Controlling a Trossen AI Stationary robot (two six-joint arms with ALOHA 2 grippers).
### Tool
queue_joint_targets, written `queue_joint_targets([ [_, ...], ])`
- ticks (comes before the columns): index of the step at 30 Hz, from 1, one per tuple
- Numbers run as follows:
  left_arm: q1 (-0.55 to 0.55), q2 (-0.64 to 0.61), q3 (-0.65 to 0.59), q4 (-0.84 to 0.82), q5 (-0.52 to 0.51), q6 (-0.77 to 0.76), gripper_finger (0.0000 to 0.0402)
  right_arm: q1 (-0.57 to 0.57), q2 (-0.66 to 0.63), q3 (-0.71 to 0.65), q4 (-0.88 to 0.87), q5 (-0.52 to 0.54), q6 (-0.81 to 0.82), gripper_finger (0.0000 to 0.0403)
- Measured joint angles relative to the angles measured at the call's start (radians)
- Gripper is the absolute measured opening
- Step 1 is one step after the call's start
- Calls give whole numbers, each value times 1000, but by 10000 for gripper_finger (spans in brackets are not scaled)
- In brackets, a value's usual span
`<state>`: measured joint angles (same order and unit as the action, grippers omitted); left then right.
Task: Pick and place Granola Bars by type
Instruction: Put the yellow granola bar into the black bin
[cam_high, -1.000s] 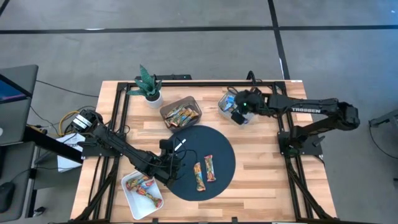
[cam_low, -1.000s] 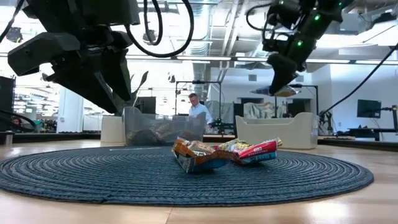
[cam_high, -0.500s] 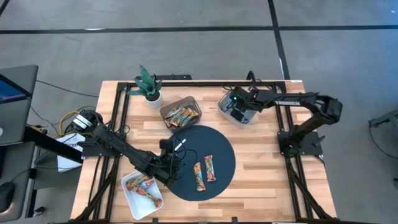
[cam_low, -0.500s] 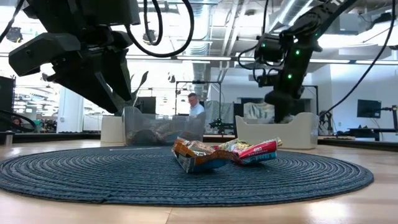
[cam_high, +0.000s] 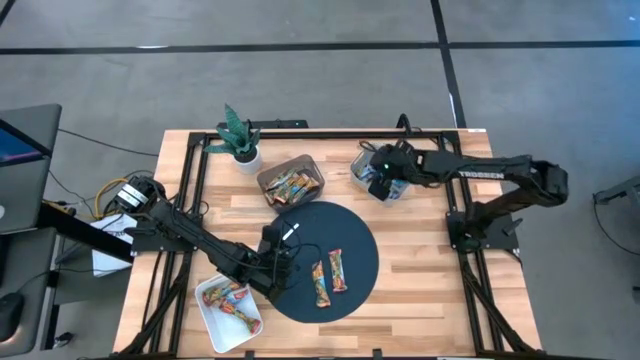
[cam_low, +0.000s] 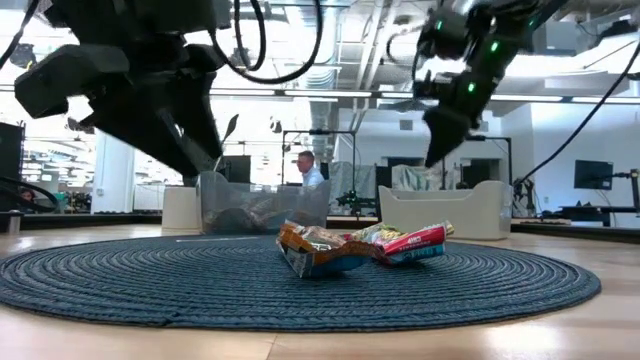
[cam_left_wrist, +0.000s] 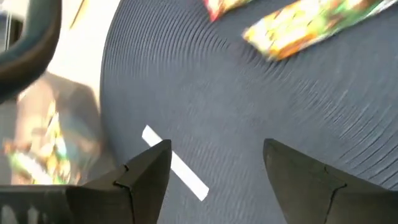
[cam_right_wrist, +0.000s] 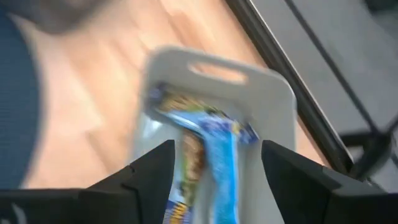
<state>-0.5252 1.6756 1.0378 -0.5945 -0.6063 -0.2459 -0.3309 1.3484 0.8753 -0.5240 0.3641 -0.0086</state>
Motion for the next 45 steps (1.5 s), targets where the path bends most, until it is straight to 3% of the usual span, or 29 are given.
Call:
queue_joint_targets([
  [10, 37, 0, 0, 238, 132, 258, 249, 291, -73, 0, 107, -3, -155, 234],
  [19, 111, 53, 1, 449, 392, 451, 249, 474, 0, -46, 169, -30, -183, 234],
  [27, 175, 161, 0, 532, 516, 526, 249, 545, 6, -108, 229, -77, -156, 234],
  [39, 230, 197, 1, 618, 698, 628, 249, 551, 7, -109, 245, -79, -153, 234],
  [45, 249, 260, 0, 637, 714, 657, 249, 551, 7, -112, 247, -137, -139, 234],
])
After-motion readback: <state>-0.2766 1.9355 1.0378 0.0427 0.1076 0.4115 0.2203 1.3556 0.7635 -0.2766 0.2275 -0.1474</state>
